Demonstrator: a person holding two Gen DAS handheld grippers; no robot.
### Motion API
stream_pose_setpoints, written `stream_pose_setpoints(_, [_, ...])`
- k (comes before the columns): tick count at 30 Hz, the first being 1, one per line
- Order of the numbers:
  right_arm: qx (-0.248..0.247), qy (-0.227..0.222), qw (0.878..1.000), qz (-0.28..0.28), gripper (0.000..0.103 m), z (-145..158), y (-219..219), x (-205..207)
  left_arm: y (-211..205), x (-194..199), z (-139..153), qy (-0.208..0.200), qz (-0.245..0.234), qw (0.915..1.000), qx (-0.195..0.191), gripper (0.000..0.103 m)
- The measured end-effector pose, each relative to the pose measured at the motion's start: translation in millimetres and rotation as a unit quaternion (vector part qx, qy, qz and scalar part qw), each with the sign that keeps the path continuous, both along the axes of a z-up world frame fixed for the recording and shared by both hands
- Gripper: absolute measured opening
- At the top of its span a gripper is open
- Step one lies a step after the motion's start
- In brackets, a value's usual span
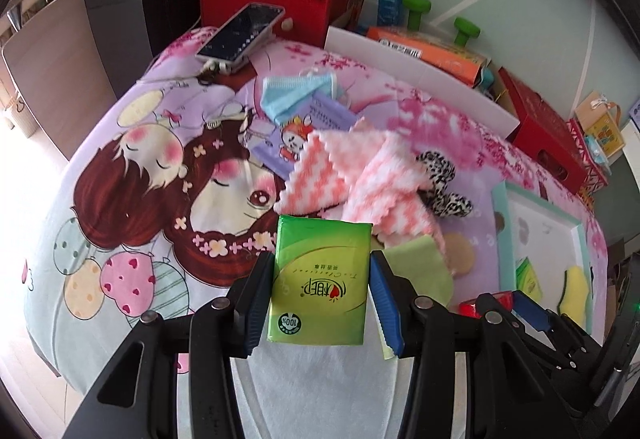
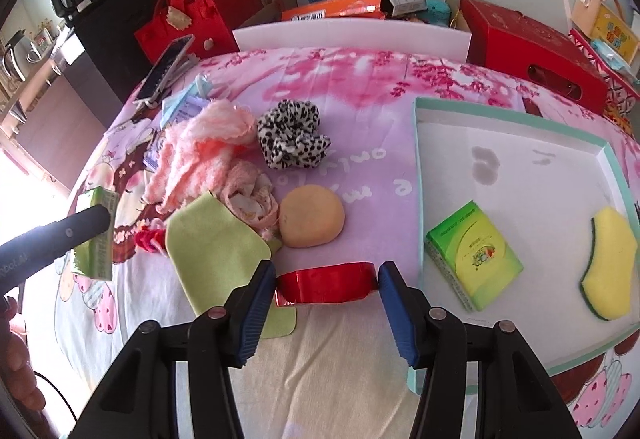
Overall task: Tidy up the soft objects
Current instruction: 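Carry the tape roll and tissue pack into the tray and open both tools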
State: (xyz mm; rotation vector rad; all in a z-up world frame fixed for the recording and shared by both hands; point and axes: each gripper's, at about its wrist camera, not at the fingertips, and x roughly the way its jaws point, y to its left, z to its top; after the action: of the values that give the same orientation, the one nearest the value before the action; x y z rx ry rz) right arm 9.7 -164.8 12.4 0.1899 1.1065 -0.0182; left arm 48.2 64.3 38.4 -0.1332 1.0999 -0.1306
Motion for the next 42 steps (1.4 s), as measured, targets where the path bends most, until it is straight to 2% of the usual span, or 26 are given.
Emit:
stream_pose_setpoints(12, [0.001,-0.044,0.999,-0.019,0.056,33.9,-18.8,-11.1,-1.4,-10.1,27.2,-0.044,-0.002,0.999,-0.011,0.049])
stream_pose_setpoints(16, [-0.002,-0.054,0.998,-0.034,0.056,41.4,-32.7,-14.3,-15.0,-10.9,28.5,-0.044,-0.018,0.9988,-0.004,0.049])
stream_pose_setpoints(24, [-0.001,-0.072,0.992,-0.103,0.056,52.3,-89.2,-24.4,-67.2,-9.2,34.3,-0.036,-0.081,0.996,-0.003,0.049])
stream_pose_setpoints(31, [-0.012,-0.061,0.978,-0.198,0.056,43.7,-149.9,-36.5,-134.9,-2.2,36.0,-0.02,-0.155,0.9878,0.001,0.049])
stream_pose_setpoints(36, [-0.016,-0.053,0.967,-0.25,0.056,33.9,-184.8,-44.6,-187.5,9.3,21.9,-0.01,-0.194,0.9809,0.003,0.049])
stream_pose_setpoints(39, [-0.013,-0.052,0.96,-0.275,0.056,27.7,-199.5,-47.3,-214.5,14.8,13.1,-0.014,-0.216,0.9761,-0.017,0.049])
stream_pose_setpoints(42, [-0.017,-0.054,0.956,-0.288,0.056,24.0,-206.3,-46.7,-238.4,19.4,2.7,-0.022,-0.231,0.9727,-0.015,0.049])
